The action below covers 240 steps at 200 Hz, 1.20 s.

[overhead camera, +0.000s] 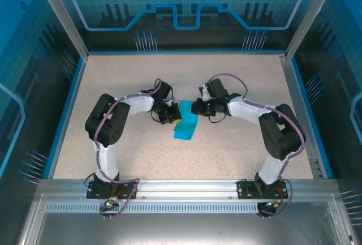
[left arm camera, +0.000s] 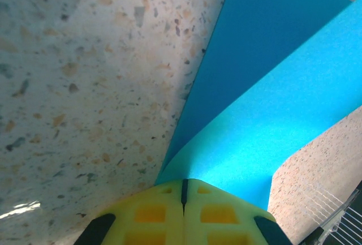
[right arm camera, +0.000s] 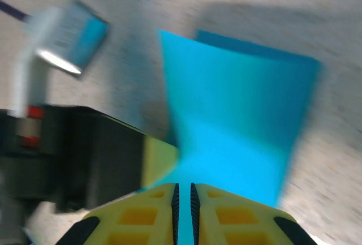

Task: Fold a paper plane with a square sheet of paper (pick it up from the middle)
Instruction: Fold the square sheet of paper in half at the center of the table.

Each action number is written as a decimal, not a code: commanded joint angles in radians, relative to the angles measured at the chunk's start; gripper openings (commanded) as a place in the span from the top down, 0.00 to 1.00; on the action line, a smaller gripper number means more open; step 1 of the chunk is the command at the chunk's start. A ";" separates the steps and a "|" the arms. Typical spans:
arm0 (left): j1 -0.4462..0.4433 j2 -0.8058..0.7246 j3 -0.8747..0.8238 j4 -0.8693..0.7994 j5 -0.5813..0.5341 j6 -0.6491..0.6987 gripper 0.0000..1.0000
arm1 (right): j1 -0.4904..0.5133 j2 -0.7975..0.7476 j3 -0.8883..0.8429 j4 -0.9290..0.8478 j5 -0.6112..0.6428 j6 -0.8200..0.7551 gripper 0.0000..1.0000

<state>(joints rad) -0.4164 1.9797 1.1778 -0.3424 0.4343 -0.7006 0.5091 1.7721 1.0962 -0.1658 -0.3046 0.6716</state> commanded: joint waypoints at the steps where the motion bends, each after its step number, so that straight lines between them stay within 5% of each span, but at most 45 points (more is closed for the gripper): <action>1: 0.001 0.088 -0.038 -0.138 -0.158 0.001 1.00 | 0.037 0.095 0.050 -0.038 -0.001 0.000 0.86; 74: 0.001 0.092 -0.038 -0.141 -0.157 0.011 1.00 | 0.017 0.213 0.042 0.019 -0.018 0.039 0.89; 173: 0.001 0.103 -0.050 -0.159 -0.170 0.030 1.00 | -0.182 0.206 -0.025 0.157 -0.042 -0.026 0.88; 240: 0.001 0.104 -0.040 -0.159 -0.170 0.029 1.00 | -0.066 0.144 0.054 0.114 -0.042 -0.004 0.87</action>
<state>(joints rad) -0.4164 1.9842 1.1835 -0.3504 0.4343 -0.6811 0.3771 1.9503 1.1065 -0.0414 -0.3592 0.6643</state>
